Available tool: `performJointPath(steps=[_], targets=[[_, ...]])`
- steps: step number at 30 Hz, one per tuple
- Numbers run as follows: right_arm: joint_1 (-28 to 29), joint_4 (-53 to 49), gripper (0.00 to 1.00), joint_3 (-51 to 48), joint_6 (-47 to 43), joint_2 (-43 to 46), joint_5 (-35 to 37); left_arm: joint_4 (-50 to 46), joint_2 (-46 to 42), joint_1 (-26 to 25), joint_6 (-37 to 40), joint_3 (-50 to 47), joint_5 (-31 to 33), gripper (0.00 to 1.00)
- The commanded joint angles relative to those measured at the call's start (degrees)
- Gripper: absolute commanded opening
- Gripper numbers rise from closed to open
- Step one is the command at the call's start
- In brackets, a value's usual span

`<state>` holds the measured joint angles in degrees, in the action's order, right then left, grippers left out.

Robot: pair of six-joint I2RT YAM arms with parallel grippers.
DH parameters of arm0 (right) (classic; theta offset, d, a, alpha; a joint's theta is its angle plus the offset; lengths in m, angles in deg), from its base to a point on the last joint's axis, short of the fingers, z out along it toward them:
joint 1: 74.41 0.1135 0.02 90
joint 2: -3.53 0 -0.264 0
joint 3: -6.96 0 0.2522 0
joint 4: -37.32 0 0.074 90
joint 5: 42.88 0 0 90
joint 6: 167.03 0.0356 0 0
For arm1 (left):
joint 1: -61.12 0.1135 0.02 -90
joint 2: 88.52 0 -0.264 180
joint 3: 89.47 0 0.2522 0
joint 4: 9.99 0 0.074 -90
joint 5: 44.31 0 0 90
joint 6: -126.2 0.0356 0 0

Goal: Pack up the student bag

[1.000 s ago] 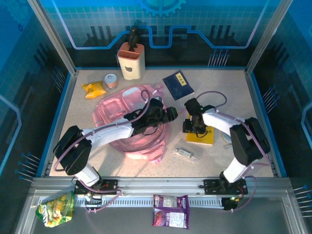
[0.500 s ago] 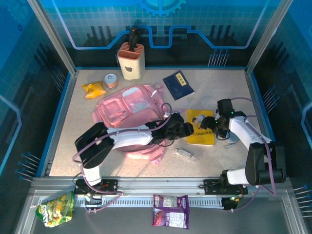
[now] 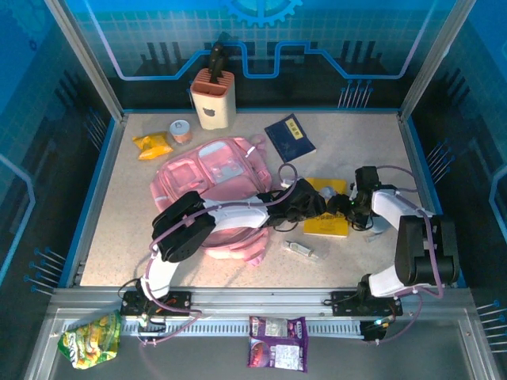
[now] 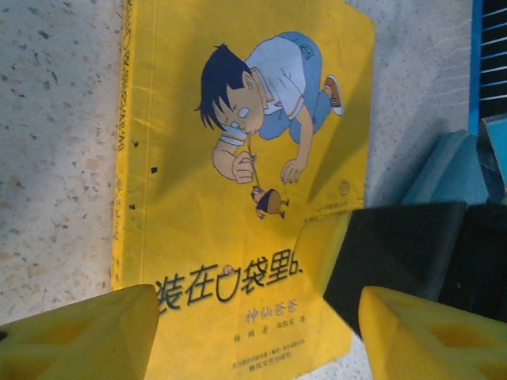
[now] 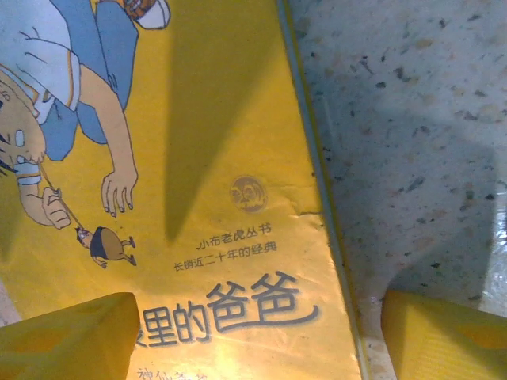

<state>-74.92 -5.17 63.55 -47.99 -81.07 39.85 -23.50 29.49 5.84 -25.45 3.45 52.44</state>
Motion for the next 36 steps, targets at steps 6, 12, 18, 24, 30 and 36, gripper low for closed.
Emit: performJointPath(steps=[6,12,18,24,30,36], targets=[[1.13,2.05,0.76,-2.01,-1.97,2.05,-8.25,-2.38,2.36,1.36,-0.94,-0.56,1.65,0.62],[1.16,0.51,0.77,-2.21,-2.49,4.35,-11.64,-0.17,3.51,2.96,-0.07,-2.13,-1.54,0.52],[1.05,-1.66,0.77,-0.44,-3.14,4.75,-15.54,-0.17,3.49,3.21,-0.06,-3.41,-1.06,0.46],[1.08,-3.29,0.77,0.64,-3.32,7.37,-16.04,-0.59,3.53,3.34,-0.28,-4.61,-0.29,0.44],[0.08,-3.99,0.7,1.69,-2.67,9.53,-18.34,-0.23,3.82,3.48,-0.58,-4.98,-0.34,0.44],[-1.34,-4.82,0.59,2.17,-2.53,10.46,-19.92,-0.25,3.7,3.51,-0.37,-4.98,-0.24,0.43]])
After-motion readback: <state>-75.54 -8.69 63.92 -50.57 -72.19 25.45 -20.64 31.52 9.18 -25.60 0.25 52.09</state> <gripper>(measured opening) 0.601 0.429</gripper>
